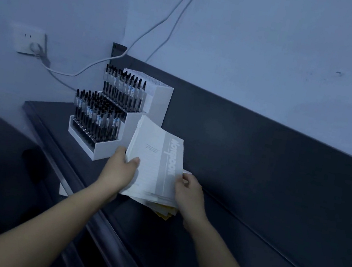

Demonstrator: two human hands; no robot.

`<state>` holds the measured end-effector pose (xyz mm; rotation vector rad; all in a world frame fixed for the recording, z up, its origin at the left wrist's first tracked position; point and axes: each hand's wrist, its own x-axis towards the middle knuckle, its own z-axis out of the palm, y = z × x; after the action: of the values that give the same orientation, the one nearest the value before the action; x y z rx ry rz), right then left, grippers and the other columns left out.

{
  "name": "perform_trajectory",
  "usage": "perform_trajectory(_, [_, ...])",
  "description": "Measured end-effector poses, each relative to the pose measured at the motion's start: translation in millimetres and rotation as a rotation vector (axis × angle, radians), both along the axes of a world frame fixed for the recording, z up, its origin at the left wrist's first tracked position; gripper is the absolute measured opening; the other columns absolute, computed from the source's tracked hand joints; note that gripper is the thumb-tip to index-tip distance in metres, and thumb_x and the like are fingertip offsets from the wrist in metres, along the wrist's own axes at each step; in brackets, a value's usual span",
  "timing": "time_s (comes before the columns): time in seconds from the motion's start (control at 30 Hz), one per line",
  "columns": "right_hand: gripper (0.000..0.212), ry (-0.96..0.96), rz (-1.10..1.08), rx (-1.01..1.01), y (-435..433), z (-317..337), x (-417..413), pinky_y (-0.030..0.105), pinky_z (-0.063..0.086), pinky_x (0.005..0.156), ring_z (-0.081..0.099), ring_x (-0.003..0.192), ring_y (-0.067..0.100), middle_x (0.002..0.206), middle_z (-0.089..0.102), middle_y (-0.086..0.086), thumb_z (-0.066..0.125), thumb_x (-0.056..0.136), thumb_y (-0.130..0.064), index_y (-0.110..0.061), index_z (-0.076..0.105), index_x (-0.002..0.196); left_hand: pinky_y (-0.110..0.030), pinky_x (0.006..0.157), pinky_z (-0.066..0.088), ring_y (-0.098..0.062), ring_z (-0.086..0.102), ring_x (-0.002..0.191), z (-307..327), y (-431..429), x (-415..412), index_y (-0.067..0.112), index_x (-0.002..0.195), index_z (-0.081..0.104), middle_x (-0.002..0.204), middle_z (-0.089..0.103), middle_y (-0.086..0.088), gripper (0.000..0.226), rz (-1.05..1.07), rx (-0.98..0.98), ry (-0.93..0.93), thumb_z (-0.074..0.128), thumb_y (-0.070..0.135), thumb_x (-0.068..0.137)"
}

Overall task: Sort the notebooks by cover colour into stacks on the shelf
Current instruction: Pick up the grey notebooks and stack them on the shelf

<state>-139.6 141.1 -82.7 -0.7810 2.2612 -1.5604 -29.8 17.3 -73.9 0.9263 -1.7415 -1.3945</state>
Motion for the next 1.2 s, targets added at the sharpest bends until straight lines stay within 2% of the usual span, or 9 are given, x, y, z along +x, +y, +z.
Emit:
perform_trajectory(0.07, [0.017,-0.019,-0.027,-0.059,12,3,6,0.037,0.053,0.082,0.058,0.092,0.012,0.100,0.061,-0.008,0.045,0.096,-0.026,-0.025,0.054,0.110,-0.030,0.064,0.044,-0.021,0.056,0.083,-2,15,0,0.012,0.112,0.046,0.098,0.057,-0.003,0.015,-0.029,-0.002,0.016,0.045,0.021,0.100])
perform_trajectory(0.2, [0.020,0.035,-0.103,-0.145,42,12,19,0.029,0.048,0.071,0.056,0.087,0.009,0.100,0.058,-0.008,0.044,0.097,-0.020,-0.022,0.049,0.116,-0.033,0.085,0.042,-0.018,0.052,0.106,-1,49,5,0.022,0.130,0.044,0.115,0.054,0.008,0.030,-0.113,-0.039,0.054,0.041,0.022,0.100])
perform_trajectory(0.47, [0.023,0.157,-0.349,-0.164,127,20,56,0.034,0.051,0.078,0.059,0.088,0.010,0.094,0.060,-0.016,0.042,0.095,-0.017,-0.027,0.050,0.114,-0.024,0.090,0.031,-0.013,0.046,0.112,0,124,5,0.020,0.138,0.042,0.121,0.048,0.012,0.036,-0.294,-0.129,0.106,0.040,0.018,0.102])
perform_trajectory(0.6, [0.025,0.167,-0.473,-0.118,176,18,78,0.028,0.047,0.074,0.058,0.090,0.006,0.096,0.061,-0.018,0.041,0.095,-0.018,-0.027,0.050,0.117,-0.031,0.102,0.036,-0.018,0.045,0.126,-6,167,10,0.016,0.142,0.039,0.136,0.048,0.004,0.040,-0.437,-0.074,0.099,0.040,0.021,0.103])
perform_trajectory(0.7, [0.028,0.215,-0.561,-0.055,215,18,92,0.029,0.045,0.076,0.057,0.091,0.013,0.097,0.061,-0.013,0.042,0.096,-0.017,-0.022,0.049,0.124,-0.027,0.086,0.037,-0.012,0.049,0.109,-6,202,14,0.020,0.133,0.043,0.116,0.051,0.013,0.031,-0.530,-0.063,0.088,0.040,0.019,0.102])
perform_trajectory(0.83, [0.028,0.226,-0.656,-0.038,269,15,108,0.027,0.042,0.076,0.058,0.092,0.014,0.093,0.059,-0.014,0.043,0.097,-0.016,-0.021,0.049,0.124,-0.017,0.067,0.037,-0.001,0.050,0.089,-7,252,15,0.021,0.131,0.044,0.112,0.054,0.011,0.030,-0.630,-0.059,0.074,0.040,0.019,0.101])
perform_trajectory(1.0, [0.019,0.202,-0.774,-0.021,340,12,117,0.038,0.051,0.084,0.061,0.091,0.018,0.086,0.058,-0.016,0.042,0.097,-0.018,-0.025,0.049,0.113,-0.024,0.079,0.037,-0.006,0.055,0.098,-2,322,15,0.023,0.131,0.046,0.105,0.056,0.017,0.031,-0.771,-0.032,0.079,0.040,0.018,0.101])
perform_trajectory(1.1, [0.016,0.201,-0.828,-0.014,385,10,117,0.038,0.051,0.081,0.062,0.089,0.022,0.086,0.062,-0.008,0.043,0.097,-0.018,-0.030,0.045,0.107,-0.014,0.070,0.038,0.009,0.052,0.088,-3,365,10,0.023,0.128,0.047,0.097,0.053,0.027,0.029,-0.834,-0.042,0.099,0.041,0.016,0.101])
perform_trajectory(1.2, [0.016,0.209,-0.858,-0.006,430,8,117,0.038,0.050,0.081,0.063,0.089,0.025,0.093,0.068,0.002,0.043,0.096,-0.017,-0.027,0.047,0.107,-0.012,0.070,0.039,0.008,0.053,0.089,-4,409,4,0.021,0.128,0.048,0.099,0.056,0.025,0.028,-0.872,-0.047,0.116,0.042,0.015,0.100])
